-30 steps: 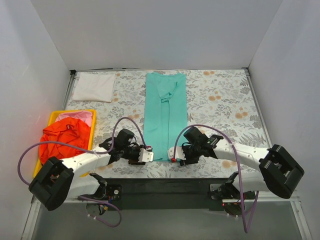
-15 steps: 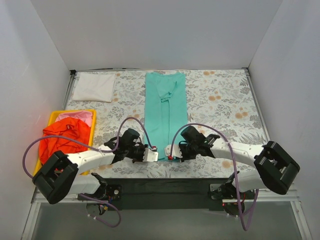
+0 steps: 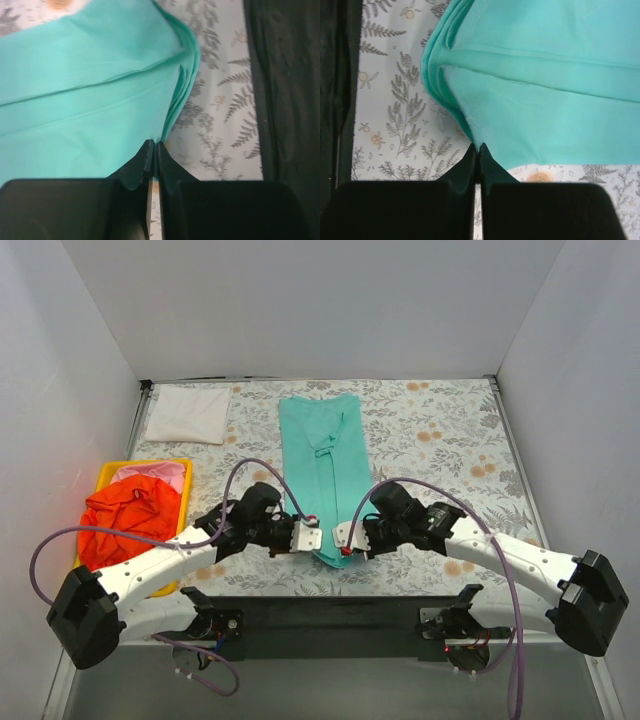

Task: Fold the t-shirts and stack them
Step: Fold the tshirt

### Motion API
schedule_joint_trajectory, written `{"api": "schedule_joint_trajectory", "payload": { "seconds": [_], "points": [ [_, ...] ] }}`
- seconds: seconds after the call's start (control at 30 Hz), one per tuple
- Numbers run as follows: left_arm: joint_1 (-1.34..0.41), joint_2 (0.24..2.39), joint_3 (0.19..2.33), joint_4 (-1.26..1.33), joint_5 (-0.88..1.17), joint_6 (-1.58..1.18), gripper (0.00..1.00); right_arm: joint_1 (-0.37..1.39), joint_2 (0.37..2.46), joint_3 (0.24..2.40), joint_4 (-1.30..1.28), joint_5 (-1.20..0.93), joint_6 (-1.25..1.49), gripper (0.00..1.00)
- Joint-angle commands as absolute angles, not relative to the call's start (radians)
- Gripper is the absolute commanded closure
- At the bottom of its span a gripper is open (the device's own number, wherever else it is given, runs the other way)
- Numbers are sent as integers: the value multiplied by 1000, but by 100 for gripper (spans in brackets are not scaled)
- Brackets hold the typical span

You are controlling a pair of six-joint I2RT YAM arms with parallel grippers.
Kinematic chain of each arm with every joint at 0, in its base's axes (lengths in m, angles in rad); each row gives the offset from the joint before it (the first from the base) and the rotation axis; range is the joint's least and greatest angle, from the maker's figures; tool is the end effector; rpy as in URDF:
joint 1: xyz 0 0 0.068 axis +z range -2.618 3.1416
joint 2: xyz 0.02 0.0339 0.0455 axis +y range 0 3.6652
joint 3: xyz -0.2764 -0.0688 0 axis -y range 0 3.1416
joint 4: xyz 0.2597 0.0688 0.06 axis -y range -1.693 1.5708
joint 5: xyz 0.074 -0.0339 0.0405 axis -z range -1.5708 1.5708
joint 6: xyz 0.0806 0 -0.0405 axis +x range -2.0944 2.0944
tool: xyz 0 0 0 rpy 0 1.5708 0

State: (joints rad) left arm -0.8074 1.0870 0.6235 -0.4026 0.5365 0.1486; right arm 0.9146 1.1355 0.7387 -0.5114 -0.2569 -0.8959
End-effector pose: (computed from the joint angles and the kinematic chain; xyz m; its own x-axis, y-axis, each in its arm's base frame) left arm 0.1385 -0.2043 0.1866 -0.3951 0.5969 -0.6983 0.9185 0.2696 -0.2892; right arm 0.1422 0.2182 0.1993 0.3722 -0.7543 -0.5408 -0.9139 -0.1964 -0.3551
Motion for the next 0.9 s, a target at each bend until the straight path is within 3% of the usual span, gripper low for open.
{"api": "schedule_joint_trajectory", "payload": {
  "seconds": [0.0,0.47,0.87],
  "points": [
    [-732,1091,712,-431,571,144,100,861,1150,810,-549,-273,-960,99],
    [-431,1465,1030,-273,676,250,100,605,1520,1204,-520,-359,-1189,99],
    [-324,1778,1269,-238,707,318,100,483,1811,1471,-505,-402,-1288,99]
  ]
}}
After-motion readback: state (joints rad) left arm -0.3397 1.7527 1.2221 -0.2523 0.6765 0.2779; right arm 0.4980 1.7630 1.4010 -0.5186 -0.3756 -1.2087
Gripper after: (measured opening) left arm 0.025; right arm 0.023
